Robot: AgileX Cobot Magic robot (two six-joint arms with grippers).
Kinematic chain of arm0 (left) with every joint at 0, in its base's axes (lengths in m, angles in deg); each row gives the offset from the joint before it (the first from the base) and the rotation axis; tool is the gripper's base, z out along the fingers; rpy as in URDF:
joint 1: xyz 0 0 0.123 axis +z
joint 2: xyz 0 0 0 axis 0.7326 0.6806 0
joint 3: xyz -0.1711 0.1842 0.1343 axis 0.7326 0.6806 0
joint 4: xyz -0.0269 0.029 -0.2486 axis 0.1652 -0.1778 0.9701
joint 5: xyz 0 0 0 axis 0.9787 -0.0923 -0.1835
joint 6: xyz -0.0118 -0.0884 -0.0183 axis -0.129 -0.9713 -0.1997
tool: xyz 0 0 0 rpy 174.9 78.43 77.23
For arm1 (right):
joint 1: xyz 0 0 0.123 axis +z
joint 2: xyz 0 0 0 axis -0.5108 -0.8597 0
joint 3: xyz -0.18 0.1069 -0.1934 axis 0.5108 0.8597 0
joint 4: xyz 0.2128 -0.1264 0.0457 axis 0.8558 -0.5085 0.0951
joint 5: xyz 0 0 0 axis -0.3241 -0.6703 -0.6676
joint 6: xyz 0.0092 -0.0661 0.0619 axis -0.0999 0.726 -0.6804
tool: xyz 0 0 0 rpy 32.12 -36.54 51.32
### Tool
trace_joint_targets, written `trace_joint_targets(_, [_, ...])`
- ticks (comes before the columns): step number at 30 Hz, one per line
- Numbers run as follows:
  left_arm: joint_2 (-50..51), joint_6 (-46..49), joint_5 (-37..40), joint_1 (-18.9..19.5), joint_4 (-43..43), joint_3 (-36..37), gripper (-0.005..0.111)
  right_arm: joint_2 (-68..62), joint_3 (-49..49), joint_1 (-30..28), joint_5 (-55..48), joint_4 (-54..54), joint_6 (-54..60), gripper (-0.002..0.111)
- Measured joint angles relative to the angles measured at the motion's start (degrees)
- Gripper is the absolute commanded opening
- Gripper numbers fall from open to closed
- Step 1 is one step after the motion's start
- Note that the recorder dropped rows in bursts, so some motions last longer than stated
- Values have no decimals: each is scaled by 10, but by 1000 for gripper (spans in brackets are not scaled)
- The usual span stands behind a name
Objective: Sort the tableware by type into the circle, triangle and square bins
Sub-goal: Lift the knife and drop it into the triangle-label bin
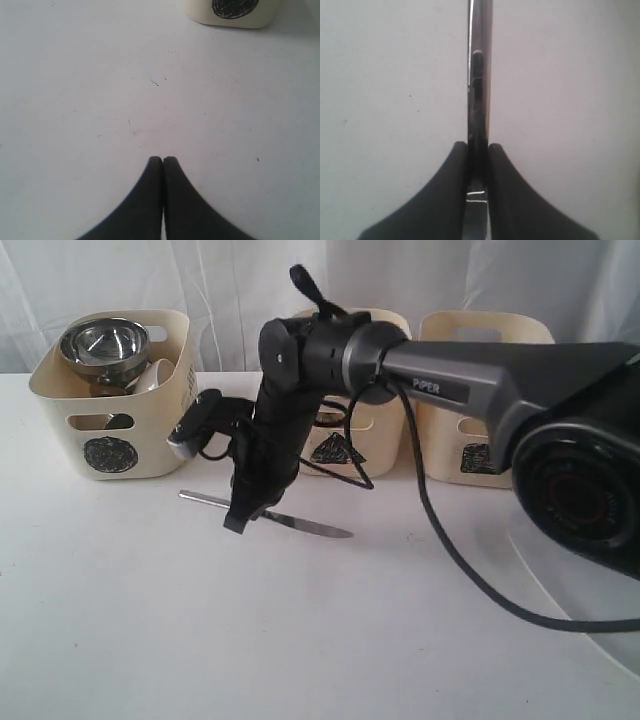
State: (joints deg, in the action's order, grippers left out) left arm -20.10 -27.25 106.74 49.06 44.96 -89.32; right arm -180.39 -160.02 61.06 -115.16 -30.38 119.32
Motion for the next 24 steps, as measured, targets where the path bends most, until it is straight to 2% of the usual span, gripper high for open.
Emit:
trace_joint_targets(5, [0, 0, 0, 0, 0, 0, 0, 27, 0, -3, -25, 24, -17, 0])
trace_joint_targets(8, [0, 0, 0, 0, 0, 0, 0, 34, 0, -25, -64, 94, -22, 0])
trace_joint_targets(14, [0, 0, 0, 0, 0, 0, 0, 64, 0, -119, -88, 312, -6, 0])
trace_joint_targets(24, [0, 0, 0, 0, 0, 0, 0, 85, 0, -252, -70, 504, 60, 0])
